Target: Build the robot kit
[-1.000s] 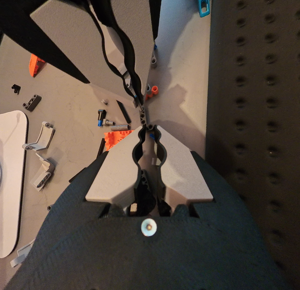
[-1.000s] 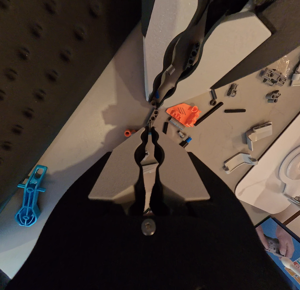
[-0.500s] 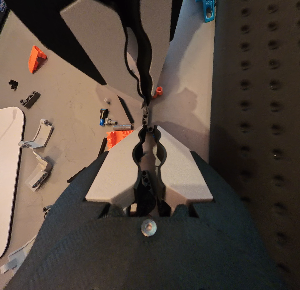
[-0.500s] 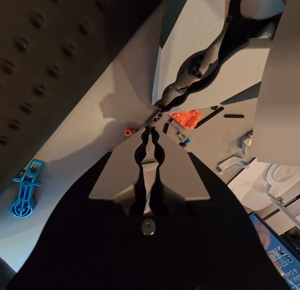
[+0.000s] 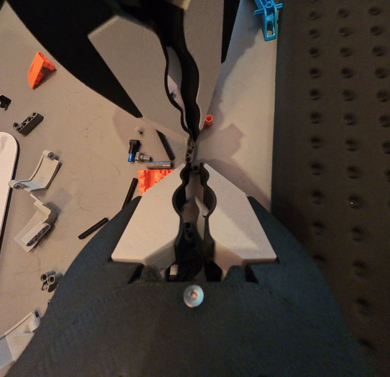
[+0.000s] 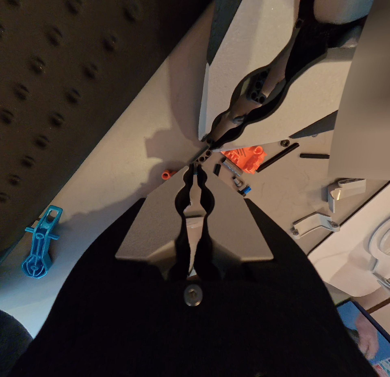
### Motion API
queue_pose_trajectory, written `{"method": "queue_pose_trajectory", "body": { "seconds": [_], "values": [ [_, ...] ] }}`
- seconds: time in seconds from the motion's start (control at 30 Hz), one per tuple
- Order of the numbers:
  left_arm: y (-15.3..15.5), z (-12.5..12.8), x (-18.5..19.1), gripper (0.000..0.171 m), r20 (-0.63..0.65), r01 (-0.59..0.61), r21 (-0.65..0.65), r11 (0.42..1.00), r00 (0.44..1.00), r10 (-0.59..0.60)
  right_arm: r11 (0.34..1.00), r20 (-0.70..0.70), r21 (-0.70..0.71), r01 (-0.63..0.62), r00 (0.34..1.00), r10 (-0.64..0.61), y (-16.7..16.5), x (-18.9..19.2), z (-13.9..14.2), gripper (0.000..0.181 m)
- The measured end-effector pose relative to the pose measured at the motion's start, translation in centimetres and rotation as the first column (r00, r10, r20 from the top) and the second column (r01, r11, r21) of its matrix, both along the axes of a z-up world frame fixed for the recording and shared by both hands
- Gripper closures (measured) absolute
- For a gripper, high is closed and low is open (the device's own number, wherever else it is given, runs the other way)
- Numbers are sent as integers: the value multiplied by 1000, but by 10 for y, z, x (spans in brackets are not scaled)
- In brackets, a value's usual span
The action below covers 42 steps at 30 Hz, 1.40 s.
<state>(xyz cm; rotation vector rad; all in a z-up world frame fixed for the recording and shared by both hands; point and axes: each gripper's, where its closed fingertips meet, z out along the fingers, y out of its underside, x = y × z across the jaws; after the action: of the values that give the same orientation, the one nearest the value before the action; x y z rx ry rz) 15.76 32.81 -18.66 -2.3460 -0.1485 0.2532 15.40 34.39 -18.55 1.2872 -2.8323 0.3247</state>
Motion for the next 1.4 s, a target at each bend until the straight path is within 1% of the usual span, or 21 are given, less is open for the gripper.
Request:
{"method": "queue_pose_trajectory", "body": {
  "seconds": [0.2,0.3,0.33,0.4,0.5,0.6,0.63,0.7,0.8,0.87,0.9,1.0,1.07,1.13,1.17,1.23,1.3,1.4],
  "values": [
    [0,0,0,164,-5,1,3,1000,1000,-1,999,64,-2,35,997,-35,0,1,-1,180],
    [1,3,-1,162,-20,5,19,1000,1000,-5,998,63,-39,38,997,-36,0,1,0,180],
    [1,5,-4,156,-39,-8,21,1000,999,9,997,11,-64,47,999,-46,-1,-6,1,180],
    [3,17,-9,152,-66,-26,72,997,997,31,993,-45,-109,45,998,-50,-2,-10,11,180],
    [5,35,-13,150,-92,-40,163,986,994,55,980,-162,-195,41,984,-73,-1,-17,27,180],
    [11,46,-16,145,-147,-40,201,979,987,71,956,-270,-292,21,957,-104,0,-19,36,180],
    [14,48,-17,147,-168,-36,206,978,983,72,946,-291,-325,16,950,-116,1,-18,38,180],
    [21,51,-14,146,-214,-14,200,980,975,57,929,-295,-370,17,946,-135,6,-12,40,179],
    [31,56,-17,148,-308,-20,188,982,948,78,898,-312,-438,44,929,-198,16,-13,43,179],
    [35,61,-21,147,-366,-33,188,982,925,101,874,-338,-482,64,906,-253,23,-21,49,180],
    [37,64,-24,141,-384,-45,198,979,916,119,871,-333,-486,76,905,-265,28,-23,48,180],
    [36,71,-34,139,-430,-84,219,972,886,173,847,-319,-524,92,901,-296,35,-27,49,180],
    [37,73,-37,139,-426,-96,233,968,884,190,824,-375,-563,61,870,-321,38,-36,55,180],
    [38,69,-45,140,-414,-130,221,967,885,214,808,-420,-588,16,848,-323,38,-40,63,179],
    [40,68,-47,139,-419,-131,214,968,883,213,797,-432,-604,-10,845,-317,37,-39,67,179],
    [45,72,-48,141,-433,-121,231,965,876,213,787,-437,-617,-23,841,-318,37,-38,72,180],
    [51,77,-48,142,-441,-105,250,962,872,210,772,-465,-631,-76,833,-298,35,-36,74,180],
    [57,77,-50,150,-439,-97,257,961,875,206,768,-503,-631,-113,813,-293,37,-38,74,180]
  ]
}}
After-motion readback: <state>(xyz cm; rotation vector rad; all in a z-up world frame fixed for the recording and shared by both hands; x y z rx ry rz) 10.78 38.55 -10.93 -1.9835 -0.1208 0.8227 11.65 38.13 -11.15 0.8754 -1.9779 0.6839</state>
